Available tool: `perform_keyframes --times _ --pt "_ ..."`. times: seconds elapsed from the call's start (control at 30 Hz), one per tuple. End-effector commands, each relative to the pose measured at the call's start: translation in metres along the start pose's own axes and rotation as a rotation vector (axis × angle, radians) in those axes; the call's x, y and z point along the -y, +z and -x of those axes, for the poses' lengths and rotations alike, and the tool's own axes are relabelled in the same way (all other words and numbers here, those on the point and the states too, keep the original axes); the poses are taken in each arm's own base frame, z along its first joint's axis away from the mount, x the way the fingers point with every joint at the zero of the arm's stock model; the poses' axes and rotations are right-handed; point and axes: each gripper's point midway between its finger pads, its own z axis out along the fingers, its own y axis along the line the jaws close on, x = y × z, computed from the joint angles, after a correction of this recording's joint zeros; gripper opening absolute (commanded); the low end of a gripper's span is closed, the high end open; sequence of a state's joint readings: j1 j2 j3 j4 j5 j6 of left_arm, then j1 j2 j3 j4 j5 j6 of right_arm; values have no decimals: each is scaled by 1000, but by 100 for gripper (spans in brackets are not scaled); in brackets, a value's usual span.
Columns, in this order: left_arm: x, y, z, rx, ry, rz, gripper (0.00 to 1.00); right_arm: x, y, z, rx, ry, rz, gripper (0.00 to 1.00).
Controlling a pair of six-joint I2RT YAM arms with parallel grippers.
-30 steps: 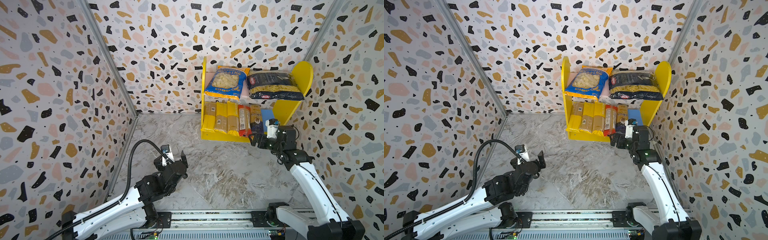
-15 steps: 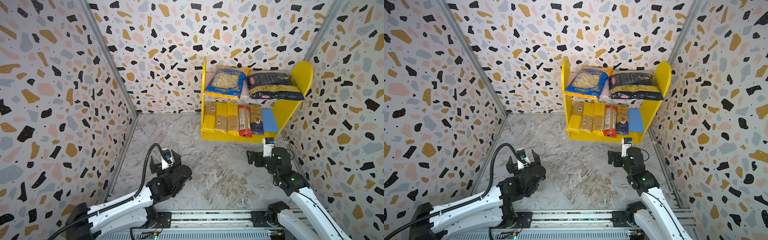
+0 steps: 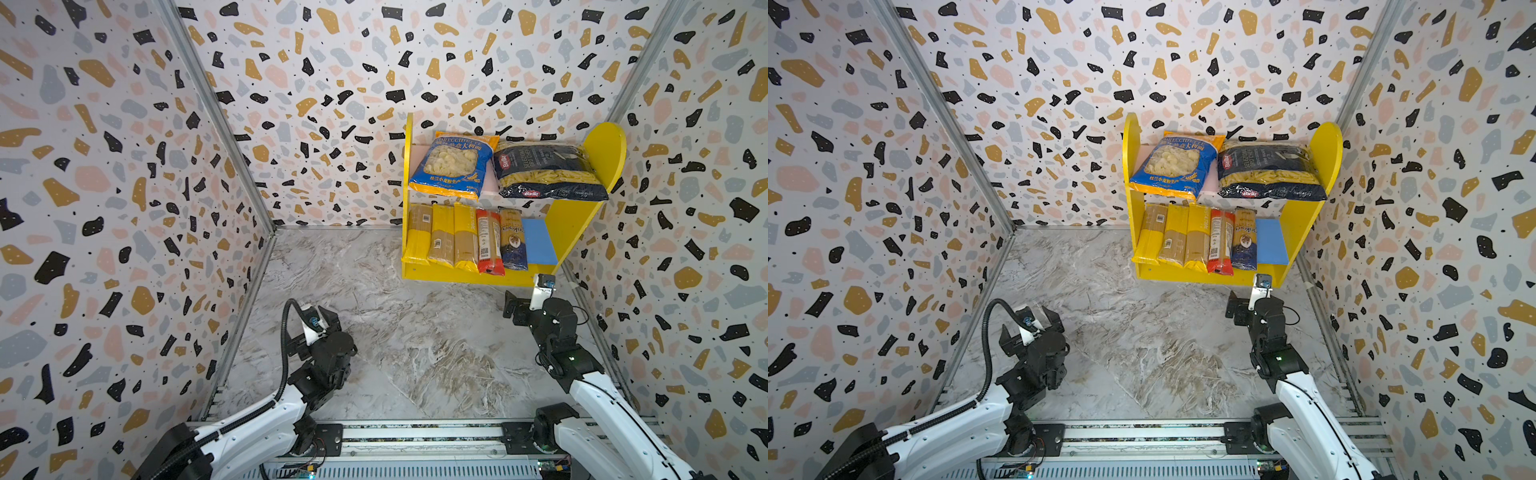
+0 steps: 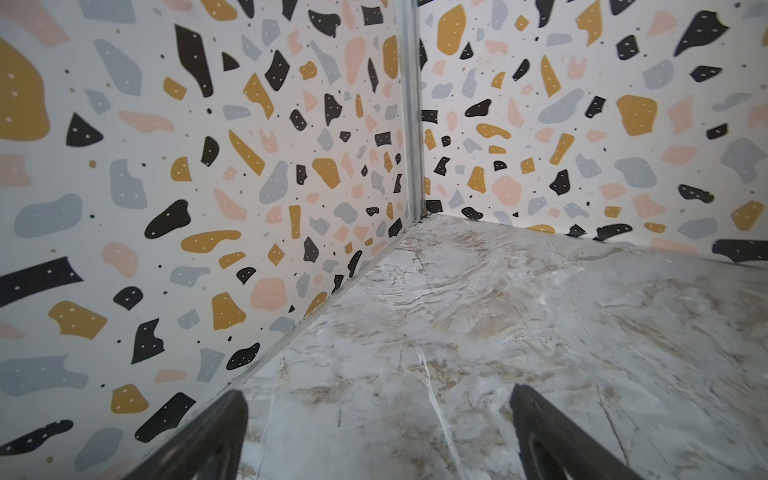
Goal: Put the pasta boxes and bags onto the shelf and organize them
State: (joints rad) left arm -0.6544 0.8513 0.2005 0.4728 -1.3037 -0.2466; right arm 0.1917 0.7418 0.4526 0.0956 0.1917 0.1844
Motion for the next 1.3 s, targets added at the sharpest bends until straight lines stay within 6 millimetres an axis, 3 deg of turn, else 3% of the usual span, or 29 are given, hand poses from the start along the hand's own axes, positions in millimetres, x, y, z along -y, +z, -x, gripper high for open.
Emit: perform_keyframes --times 0.0,0.07,0.23,0.3,0.4,0.63,0.97,1.1,1.27 --pt "-1 12 18 48 -124 -17 99 -16 -18 69 255 3 107 99" --pt "-5 20 17 51 -117 9 100 -22 -16 79 266 2 132 99" --pt "-3 35 3 25 -50 58 99 -57 -3 91 222 -14 286 99" --pt "-6 38 -10 22 -54 80 99 -77 -1 98 235 -62 323 99" --pt "-6 43 -13 9 -36 116 99 -92 7 101 240 -149 315 99" --pt "-17 47 -18 36 -144 77 99 -73 34 79 248 -205 238 99" --pt "19 63 -17 -2 -12 -31 100 -43 52 22 177 -153 177 99" --pt "6 56 -14 30 -56 -20 99 -34 55 21 198 -113 166 99" --pt "-15 50 -12 69 -91 41 100 -24 66 1 158 -86 146 99"
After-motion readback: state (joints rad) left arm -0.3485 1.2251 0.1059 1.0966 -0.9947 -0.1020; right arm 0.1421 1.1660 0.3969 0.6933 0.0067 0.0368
